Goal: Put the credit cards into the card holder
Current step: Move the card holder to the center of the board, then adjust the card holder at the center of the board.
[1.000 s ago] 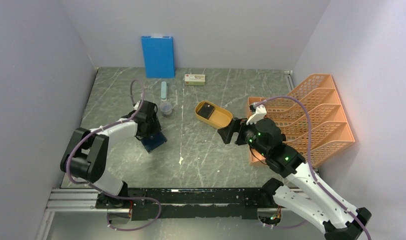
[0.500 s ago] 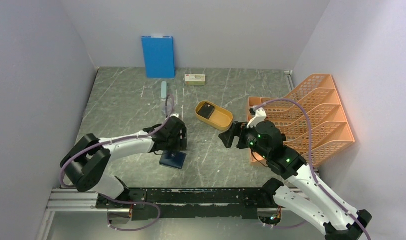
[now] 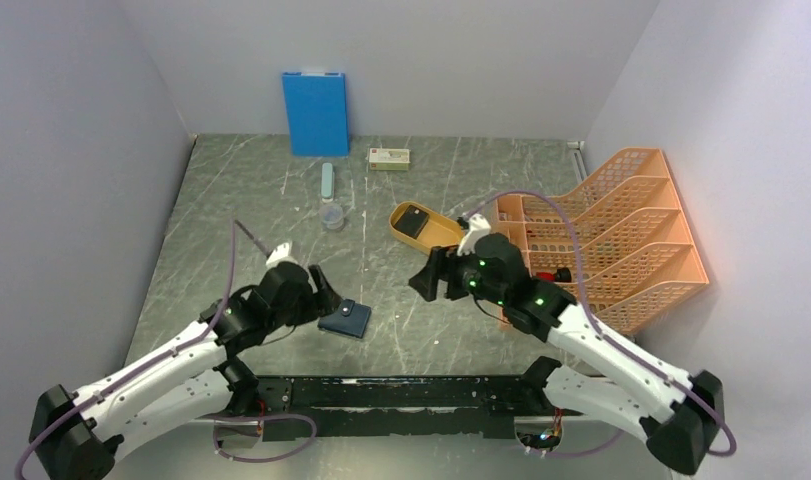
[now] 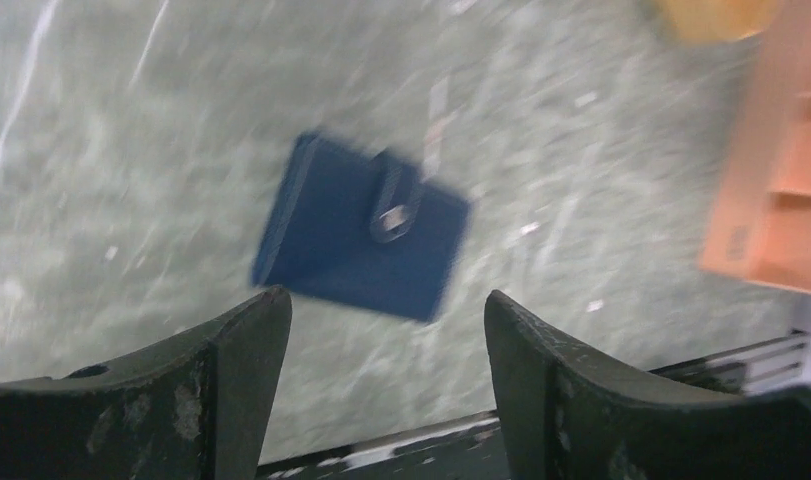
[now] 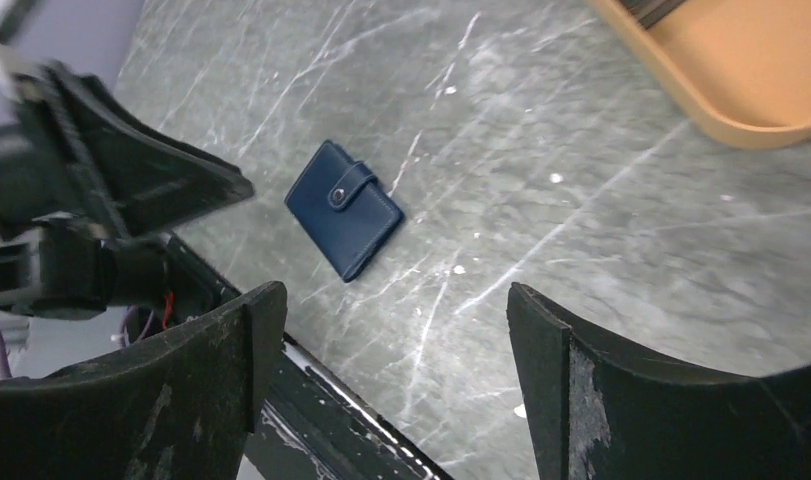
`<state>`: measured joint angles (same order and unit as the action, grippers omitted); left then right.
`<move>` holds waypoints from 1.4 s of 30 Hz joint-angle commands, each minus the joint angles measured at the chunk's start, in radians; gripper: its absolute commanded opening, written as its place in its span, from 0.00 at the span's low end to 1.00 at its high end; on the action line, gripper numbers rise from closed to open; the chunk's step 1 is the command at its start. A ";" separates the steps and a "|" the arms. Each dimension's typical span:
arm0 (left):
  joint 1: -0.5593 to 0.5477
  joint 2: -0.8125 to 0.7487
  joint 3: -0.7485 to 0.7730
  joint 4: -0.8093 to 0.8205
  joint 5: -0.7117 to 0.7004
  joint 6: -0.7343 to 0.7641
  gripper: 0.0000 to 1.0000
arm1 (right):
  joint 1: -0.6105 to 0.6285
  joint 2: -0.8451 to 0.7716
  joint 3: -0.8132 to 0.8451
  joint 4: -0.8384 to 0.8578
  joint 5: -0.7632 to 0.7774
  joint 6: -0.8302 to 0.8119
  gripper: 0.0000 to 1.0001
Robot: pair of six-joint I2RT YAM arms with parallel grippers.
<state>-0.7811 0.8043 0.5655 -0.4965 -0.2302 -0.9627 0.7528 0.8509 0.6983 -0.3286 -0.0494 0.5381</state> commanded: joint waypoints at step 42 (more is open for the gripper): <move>-0.004 0.208 -0.170 0.188 0.126 -0.060 0.44 | 0.231 0.891 0.068 0.619 -0.006 0.146 0.46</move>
<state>-0.7826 0.9821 0.3679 -0.3653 -0.1219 -1.0737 0.9668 1.7432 0.7956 0.2558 -0.0349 0.6754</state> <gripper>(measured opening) 0.454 0.482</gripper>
